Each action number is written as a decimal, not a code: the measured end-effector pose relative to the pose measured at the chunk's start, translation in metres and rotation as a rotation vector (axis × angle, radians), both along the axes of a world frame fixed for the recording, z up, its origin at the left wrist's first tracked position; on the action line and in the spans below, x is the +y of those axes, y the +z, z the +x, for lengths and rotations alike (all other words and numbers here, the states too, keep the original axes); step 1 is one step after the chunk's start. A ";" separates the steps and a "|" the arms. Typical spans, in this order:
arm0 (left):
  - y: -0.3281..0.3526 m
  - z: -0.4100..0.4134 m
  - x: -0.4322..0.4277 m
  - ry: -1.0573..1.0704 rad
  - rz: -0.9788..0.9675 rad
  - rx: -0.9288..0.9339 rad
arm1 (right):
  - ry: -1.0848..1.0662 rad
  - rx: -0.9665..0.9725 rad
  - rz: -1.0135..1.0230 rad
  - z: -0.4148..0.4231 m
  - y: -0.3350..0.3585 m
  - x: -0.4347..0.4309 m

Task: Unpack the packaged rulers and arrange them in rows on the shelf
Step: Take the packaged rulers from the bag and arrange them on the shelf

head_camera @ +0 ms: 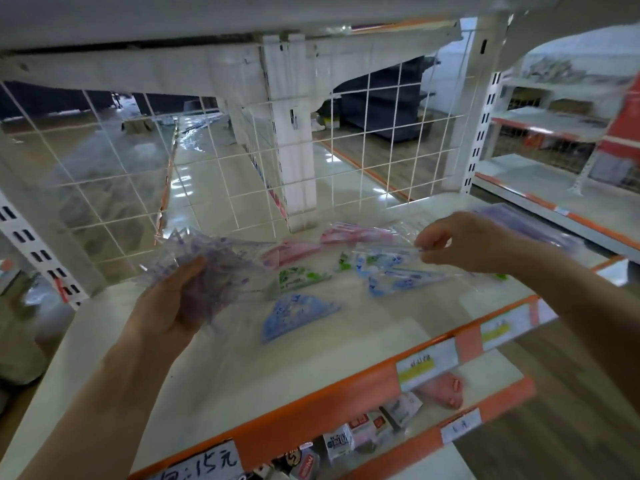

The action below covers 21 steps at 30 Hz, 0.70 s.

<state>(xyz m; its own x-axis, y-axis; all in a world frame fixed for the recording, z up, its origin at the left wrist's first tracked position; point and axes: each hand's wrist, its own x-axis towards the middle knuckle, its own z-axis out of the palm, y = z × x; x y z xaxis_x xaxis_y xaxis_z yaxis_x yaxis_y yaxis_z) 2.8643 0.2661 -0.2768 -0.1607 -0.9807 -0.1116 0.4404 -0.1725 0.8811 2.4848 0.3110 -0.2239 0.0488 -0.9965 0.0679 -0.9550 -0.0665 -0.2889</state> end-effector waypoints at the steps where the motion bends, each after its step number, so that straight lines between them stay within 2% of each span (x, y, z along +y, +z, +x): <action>1: 0.000 -0.004 0.000 -0.017 0.001 -0.005 | -0.016 -0.002 0.018 -0.004 -0.001 0.002; 9: 0.005 -0.020 0.002 -0.044 -0.009 -0.013 | -0.079 -0.051 0.119 -0.008 -0.015 0.014; 15: 0.006 -0.017 0.008 -0.056 -0.019 -0.024 | -0.051 0.060 0.118 0.001 -0.012 0.015; 17: 0.009 -0.015 0.015 -0.053 0.006 0.008 | 0.031 -0.041 0.029 0.021 -0.008 0.011; 21: 0.010 -0.009 0.027 0.045 0.007 0.008 | 0.162 -0.492 -0.056 0.088 0.001 0.001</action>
